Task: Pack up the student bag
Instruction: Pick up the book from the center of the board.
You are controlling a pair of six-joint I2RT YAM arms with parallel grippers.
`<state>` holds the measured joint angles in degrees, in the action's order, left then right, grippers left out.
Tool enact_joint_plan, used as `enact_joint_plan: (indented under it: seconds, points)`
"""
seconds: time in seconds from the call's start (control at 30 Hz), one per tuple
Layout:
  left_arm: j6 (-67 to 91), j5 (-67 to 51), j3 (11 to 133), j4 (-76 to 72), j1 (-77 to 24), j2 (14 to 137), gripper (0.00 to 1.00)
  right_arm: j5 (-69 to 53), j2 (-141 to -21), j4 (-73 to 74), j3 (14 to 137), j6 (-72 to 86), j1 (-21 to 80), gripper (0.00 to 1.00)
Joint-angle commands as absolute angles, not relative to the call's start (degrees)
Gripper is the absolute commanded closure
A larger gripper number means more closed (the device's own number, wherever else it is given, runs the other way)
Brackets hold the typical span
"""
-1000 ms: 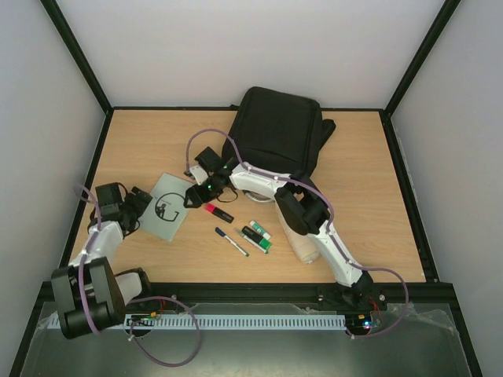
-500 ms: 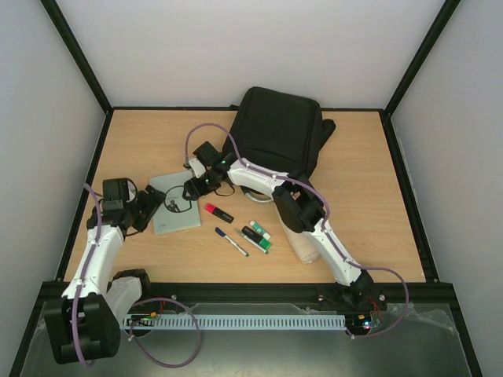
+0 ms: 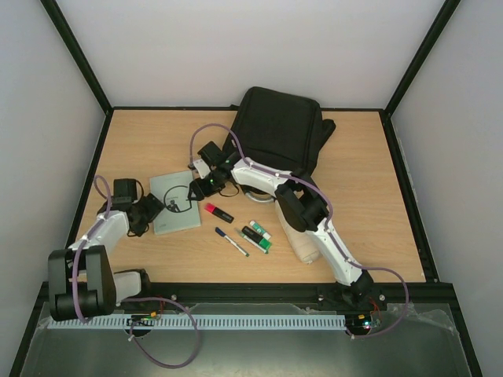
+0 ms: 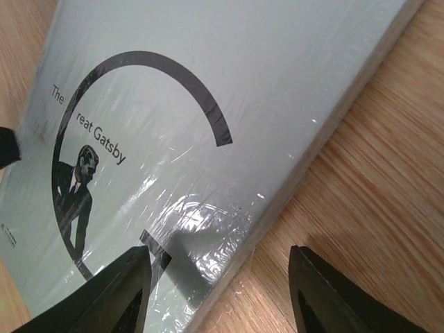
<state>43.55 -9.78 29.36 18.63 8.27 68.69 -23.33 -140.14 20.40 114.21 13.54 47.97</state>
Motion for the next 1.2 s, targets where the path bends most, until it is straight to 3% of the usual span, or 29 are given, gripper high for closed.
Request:
enact_joint_plan:
  seconds: [0.0, 0.17, 0.43, 0.63, 0.8, 1.17]
  points:
    - [42.58, -7.62, 28.09, 13.83, 8.26, 72.43, 0.17, -25.55, -138.95, 23.04, 112.92, 14.20, 47.90, 0.45]
    - [43.71, -5.47, 27.78, 13.20, 8.26, 76.02, 0.42, -26.18, -139.89, 23.11, 113.30, 14.74, 47.60, 0.47]
    - [44.23, -2.10, 26.65, 13.45, 8.26, 78.77, 0.56, -27.33, -140.78, 23.27, 113.42, 15.57, 46.83, 0.47]
    - [44.69, -0.98, 24.47, 12.14, 8.26, 80.49, 0.76, -27.69, -140.58, 22.93, 113.68, 18.36, 45.12, 0.42]
    - [45.05, -2.54, 23.06, 10.39, 8.31, 82.93, 0.82, -31.50, -142.28, 23.32, 115.74, 19.24, 44.55, 0.36]
    - [44.48, -2.64, 23.55, 10.50, 8.35, 83.64, 0.84, -39.39, -146.07, 21.33, 118.00, 23.36, 44.55, 0.32]
